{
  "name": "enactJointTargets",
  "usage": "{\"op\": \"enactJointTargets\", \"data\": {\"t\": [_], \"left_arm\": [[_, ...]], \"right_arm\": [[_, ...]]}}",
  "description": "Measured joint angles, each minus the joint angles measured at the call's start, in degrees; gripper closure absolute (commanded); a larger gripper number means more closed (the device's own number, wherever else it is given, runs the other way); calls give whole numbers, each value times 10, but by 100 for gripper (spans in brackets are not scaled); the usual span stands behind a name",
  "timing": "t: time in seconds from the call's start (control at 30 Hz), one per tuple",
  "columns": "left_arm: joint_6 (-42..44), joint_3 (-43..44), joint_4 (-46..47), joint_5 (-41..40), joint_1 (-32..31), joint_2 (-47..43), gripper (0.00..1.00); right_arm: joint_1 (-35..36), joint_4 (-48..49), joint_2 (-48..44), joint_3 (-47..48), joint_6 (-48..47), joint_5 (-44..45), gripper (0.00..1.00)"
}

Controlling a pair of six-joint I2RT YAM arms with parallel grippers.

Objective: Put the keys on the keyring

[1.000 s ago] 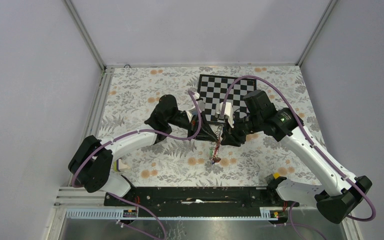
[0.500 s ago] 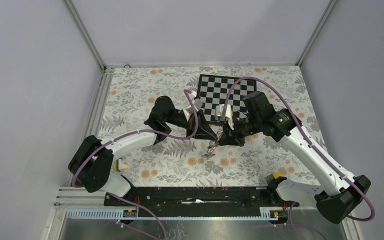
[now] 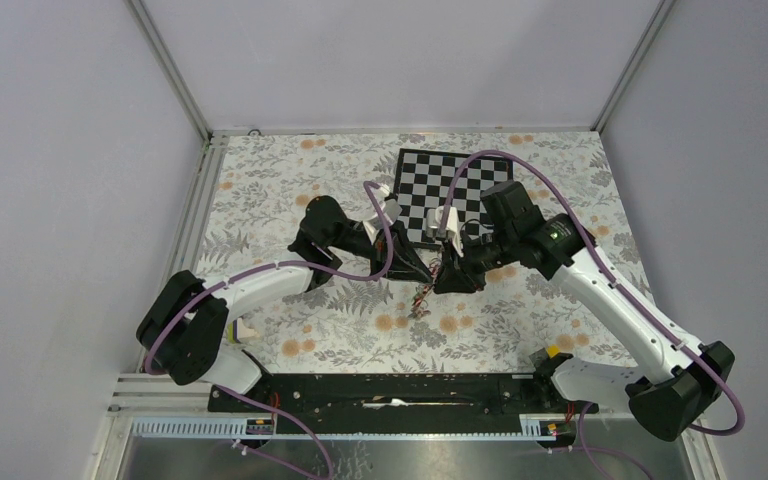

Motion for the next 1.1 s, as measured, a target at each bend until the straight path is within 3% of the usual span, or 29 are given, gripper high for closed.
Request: {"op": "enactJointTargets", "data": {"t": [0.23, 0.5, 1.1], "left_arm": [[0, 0, 3, 0, 0, 0, 100], [-16, 0, 26, 0, 0, 0, 100], [-28, 0, 42, -4, 0, 6, 100]], "right_arm": [[-10, 5, -10, 0, 3, 4, 58], [-41, 6, -52, 0, 2, -17, 58], [-45, 42, -52, 0, 11, -64, 62]]}}
